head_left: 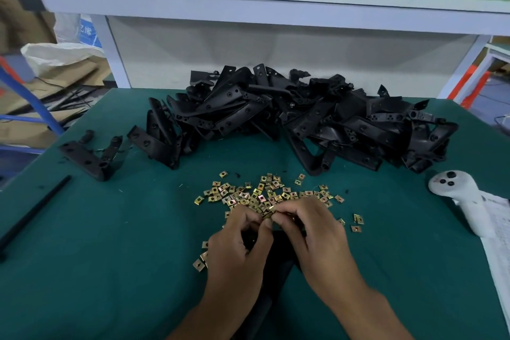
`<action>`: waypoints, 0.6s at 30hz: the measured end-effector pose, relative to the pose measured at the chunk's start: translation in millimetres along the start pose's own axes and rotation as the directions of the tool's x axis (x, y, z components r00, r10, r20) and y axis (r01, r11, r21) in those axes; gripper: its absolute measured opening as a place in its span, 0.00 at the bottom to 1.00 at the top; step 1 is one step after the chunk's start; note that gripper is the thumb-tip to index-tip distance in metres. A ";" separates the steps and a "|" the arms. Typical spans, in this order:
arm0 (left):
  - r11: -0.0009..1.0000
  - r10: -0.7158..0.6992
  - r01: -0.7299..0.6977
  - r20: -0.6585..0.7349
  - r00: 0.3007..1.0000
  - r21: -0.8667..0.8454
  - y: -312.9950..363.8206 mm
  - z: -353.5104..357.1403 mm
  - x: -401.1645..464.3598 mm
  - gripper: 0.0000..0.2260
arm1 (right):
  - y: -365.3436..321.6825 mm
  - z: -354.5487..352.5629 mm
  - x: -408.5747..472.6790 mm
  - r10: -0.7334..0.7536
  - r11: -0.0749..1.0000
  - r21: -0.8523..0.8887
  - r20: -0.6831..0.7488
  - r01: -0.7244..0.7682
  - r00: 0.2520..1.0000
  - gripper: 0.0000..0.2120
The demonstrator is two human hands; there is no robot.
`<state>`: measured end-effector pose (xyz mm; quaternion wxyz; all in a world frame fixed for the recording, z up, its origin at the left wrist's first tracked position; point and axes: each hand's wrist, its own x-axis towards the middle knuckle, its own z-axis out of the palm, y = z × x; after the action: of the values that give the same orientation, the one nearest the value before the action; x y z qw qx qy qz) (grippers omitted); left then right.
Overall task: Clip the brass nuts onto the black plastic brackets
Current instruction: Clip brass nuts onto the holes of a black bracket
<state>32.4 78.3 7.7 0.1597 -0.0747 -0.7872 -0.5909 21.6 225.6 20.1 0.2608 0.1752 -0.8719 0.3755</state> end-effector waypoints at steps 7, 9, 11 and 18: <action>0.985 0.078 -0.105 0.189 0.979 0.139 -2.2 -7.1 5.2 0.08 | 10.6 -16.5 10.5 0.278 0.834 0.397 0.298 -0.383 0.913 0.07; 0.990 0.054 -0.081 0.211 0.976 0.120 -2.0 -6.1 4.3 0.08 | 16.5 -21.0 13.2 0.364 0.757 0.473 0.268 -0.451 0.892 0.09; 0.995 -0.003 -0.018 0.209 0.978 0.098 -2.8 -5.9 2.9 0.07 | 21.8 -24.6 14.5 0.376 0.765 0.441 0.288 -0.470 0.881 0.09; 0.992 -0.016 -0.007 0.187 0.982 0.124 -3.9 -6.6 4.5 0.09 | 17.7 -16.5 8.3 0.300 0.834 0.305 0.449 -0.460 0.842 0.08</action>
<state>28.0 70.5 7.4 0.0877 -0.1183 -0.8341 -0.5315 11.4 248.6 24.6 -0.0377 0.1141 -0.8268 0.5496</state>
